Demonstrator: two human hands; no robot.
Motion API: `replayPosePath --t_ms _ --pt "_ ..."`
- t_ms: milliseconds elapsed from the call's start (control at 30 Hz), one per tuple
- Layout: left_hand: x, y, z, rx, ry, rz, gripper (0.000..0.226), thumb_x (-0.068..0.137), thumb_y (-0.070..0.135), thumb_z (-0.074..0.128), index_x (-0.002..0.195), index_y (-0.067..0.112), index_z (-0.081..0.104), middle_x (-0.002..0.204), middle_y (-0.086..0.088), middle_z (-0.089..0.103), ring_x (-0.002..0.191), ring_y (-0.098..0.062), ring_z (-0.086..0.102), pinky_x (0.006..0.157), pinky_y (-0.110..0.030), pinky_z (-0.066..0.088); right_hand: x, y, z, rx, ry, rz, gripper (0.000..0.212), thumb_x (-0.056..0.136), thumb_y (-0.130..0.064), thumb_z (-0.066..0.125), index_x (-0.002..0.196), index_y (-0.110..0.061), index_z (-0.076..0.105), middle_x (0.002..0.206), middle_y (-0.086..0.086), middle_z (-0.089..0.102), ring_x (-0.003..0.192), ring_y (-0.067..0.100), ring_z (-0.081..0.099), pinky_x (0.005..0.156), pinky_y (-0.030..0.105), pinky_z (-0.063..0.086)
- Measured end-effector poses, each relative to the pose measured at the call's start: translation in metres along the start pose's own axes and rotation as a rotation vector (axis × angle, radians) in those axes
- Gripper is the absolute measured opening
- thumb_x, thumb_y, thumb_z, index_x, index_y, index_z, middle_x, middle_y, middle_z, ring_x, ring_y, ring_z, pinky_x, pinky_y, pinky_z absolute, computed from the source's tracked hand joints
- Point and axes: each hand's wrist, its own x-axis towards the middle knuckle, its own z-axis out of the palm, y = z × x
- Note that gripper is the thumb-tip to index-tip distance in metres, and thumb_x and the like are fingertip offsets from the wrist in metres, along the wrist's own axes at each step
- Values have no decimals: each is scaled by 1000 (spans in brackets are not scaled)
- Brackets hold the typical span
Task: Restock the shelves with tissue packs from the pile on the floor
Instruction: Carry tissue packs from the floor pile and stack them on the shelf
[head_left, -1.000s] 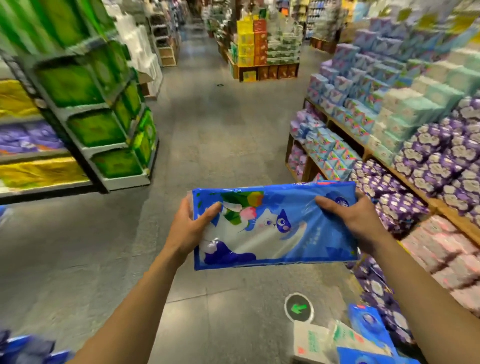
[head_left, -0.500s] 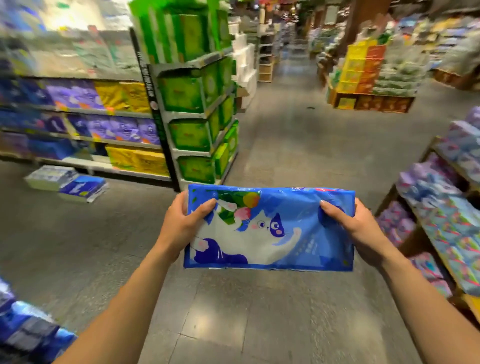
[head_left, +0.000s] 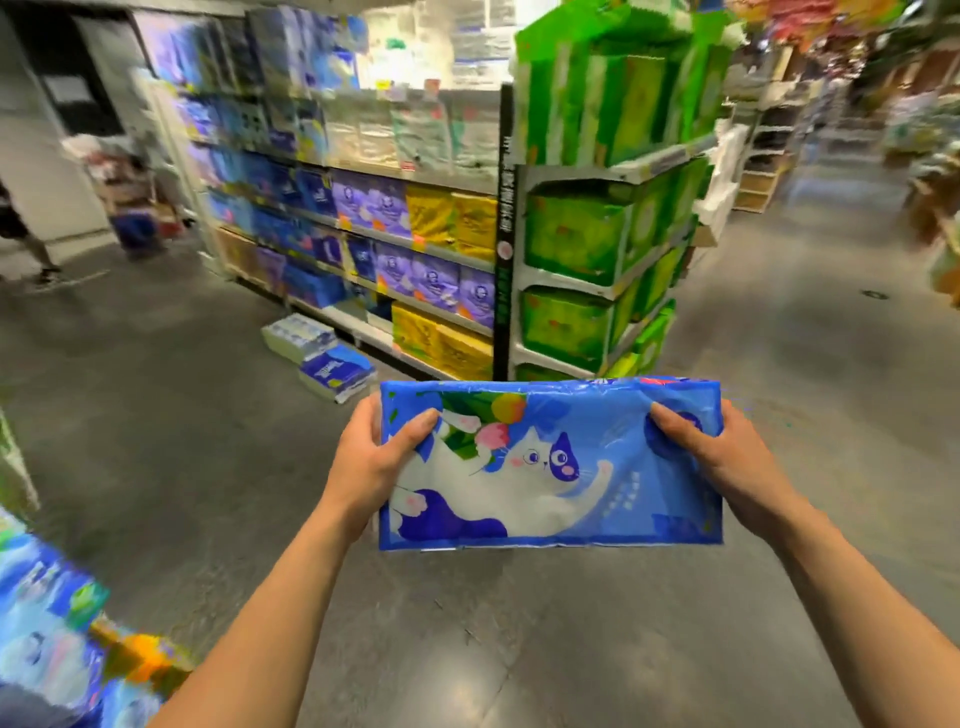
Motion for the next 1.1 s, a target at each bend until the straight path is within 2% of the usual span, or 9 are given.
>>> replayPosePath --t_ms 100,233,367,567,700,767,867,1000,1100 --pt "91 1 -28 -2 42 -3 33 88 27 73 115 17 56 101 -8 76 88 -25 75 66 -33 62 93 5 54 21 -30 -3 46 78 -44 85 113 -18 70 103 2 79 90 17 75 73 30 60" --pt "209 12 -65 34 100 37 36 85 30 76 113 16 58 106 -11 75 93 -27 74 77 -43 61 207 -5 120 55 -54 -26 17 87 -28 76 101 -21 69 89 -8 79 76 5 72 61 18 56" --pt "314 6 -104 90 151 39 58 74 49 84 115 16 59 109 -9 74 99 -29 73 86 -53 58 314 -2 181 45 -125 -38 46 80 -47 82 113 -19 70 103 -2 79 89 13 74 71 27 59" --pt "481 -17 -156 171 272 44 41 88 30 73 116 6 55 104 -6 73 80 -9 74 60 -21 56 491 20 288 37 -226 -61 27 85 -31 76 107 -20 65 95 -2 77 76 6 73 59 21 56" --pt "586 -13 -202 207 358 20 48 81 43 73 112 11 54 102 -3 74 80 -15 75 66 -33 59 609 20 369 51 -307 -56 46 76 -45 80 111 -19 66 99 2 79 87 21 76 69 36 60" --pt "635 -4 -231 185 414 25 55 74 48 74 110 11 55 102 -5 74 84 -21 75 73 -44 61 666 13 413 60 -344 -54 42 78 -42 80 110 -19 66 98 3 79 87 24 76 70 38 61" --pt "700 6 -276 131 479 10 53 75 43 76 110 9 55 102 -9 75 85 -25 75 75 -47 61 741 -4 485 57 -414 -78 53 74 -54 84 111 -21 66 99 4 79 87 24 77 73 42 62" --pt "783 -5 -346 55 556 3 51 80 36 82 113 7 55 102 -11 75 87 -29 75 76 -47 61 826 -12 585 31 -475 -88 25 88 -35 74 106 -20 64 86 -5 78 72 11 76 56 22 57" --pt "848 -18 -404 11 567 13 43 82 33 78 113 11 57 99 -10 76 85 -28 75 71 -42 61 885 -7 666 11 -513 -111 27 87 -36 73 107 -20 64 84 -8 77 73 11 76 55 20 56"
